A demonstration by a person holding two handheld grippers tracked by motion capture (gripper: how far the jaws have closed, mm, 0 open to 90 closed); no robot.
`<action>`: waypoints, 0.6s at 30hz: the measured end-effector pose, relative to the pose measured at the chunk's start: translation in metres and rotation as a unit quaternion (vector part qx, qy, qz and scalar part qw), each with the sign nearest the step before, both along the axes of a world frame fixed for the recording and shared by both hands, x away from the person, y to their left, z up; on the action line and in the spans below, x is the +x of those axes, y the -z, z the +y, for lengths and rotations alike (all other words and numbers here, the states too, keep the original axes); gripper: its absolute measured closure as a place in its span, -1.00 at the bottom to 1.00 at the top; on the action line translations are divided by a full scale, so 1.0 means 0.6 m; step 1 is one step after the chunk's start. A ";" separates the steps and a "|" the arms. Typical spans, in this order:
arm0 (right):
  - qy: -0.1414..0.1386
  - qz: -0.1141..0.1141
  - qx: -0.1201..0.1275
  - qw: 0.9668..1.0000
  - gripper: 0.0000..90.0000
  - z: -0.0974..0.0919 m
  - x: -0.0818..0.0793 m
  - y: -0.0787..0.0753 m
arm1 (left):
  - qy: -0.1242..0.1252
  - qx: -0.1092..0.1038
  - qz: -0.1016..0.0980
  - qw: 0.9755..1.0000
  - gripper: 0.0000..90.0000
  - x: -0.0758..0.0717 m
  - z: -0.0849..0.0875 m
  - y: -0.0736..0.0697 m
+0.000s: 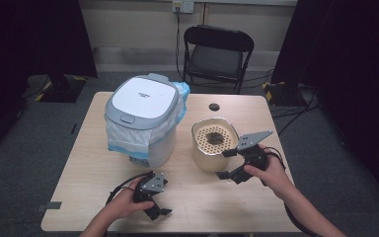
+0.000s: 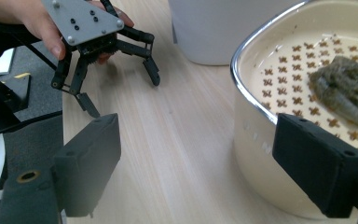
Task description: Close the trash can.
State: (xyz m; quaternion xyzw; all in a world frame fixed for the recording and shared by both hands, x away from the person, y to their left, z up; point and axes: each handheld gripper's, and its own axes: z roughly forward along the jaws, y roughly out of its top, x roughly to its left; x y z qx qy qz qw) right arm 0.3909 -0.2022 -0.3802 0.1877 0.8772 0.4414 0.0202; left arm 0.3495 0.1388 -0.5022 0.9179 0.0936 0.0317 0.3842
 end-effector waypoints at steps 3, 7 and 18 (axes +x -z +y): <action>0.005 0.003 0.006 1.000 -0.67 -0.005 -0.001 0.008 | 0.000 0.000 0.000 1.000 -1.00 0.000 0.000 0.000; 0.007 0.009 0.008 1.000 -0.67 -0.008 -0.004 0.021 | 0.000 0.000 0.000 1.000 -1.00 0.000 0.000 0.000; 0.010 0.020 0.003 1.000 -0.67 -0.014 -0.011 0.056 | 0.000 0.000 0.000 1.000 -1.00 0.000 0.000 0.000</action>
